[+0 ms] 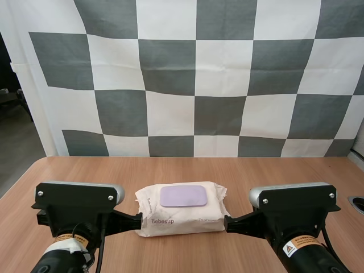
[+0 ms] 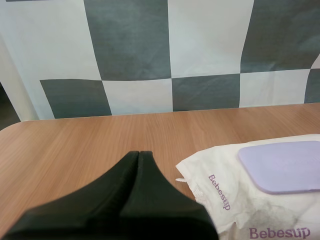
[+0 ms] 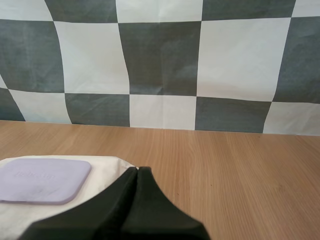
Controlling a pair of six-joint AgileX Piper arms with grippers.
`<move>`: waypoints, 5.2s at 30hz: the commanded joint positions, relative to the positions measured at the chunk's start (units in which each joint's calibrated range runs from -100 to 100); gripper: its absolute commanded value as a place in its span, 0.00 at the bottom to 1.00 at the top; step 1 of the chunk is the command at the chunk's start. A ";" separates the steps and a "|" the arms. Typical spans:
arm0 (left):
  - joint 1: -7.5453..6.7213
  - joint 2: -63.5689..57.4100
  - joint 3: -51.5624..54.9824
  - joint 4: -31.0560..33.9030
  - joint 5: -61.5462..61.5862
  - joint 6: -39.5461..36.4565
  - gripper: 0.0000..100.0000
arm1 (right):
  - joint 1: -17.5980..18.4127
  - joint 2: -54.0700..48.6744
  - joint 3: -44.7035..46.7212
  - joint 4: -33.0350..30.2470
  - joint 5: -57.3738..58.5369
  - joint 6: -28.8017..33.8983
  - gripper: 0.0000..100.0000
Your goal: Open the wet wipes lid
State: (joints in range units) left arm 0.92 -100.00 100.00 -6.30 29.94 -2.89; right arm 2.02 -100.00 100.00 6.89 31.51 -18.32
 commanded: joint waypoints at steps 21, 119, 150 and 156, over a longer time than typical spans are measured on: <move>-0.03 0.00 0.00 0.68 -4.62 0.40 0.00 | 0.00 0.00 0.00 1.03 -6.40 -0.02 0.00; -0.03 48.09 -16.49 -29.62 26.55 74.76 1.00 | 0.00 39.83 -73.99 8.25 53.33 -27.94 0.00; -0.03 84.17 -20.49 -56.61 15.14 96.15 1.00 | 0.00 43.55 -73.99 7.78 54.98 -30.12 0.00; -0.03 85.36 -22.18 -57.41 13.20 96.15 0.42 | 0.00 43.55 -73.99 7.89 58.28 -31.33 0.00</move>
State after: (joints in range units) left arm 0.92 -14.65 78.09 -63.56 43.38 92.45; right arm 2.02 -56.41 26.07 14.78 88.89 -49.52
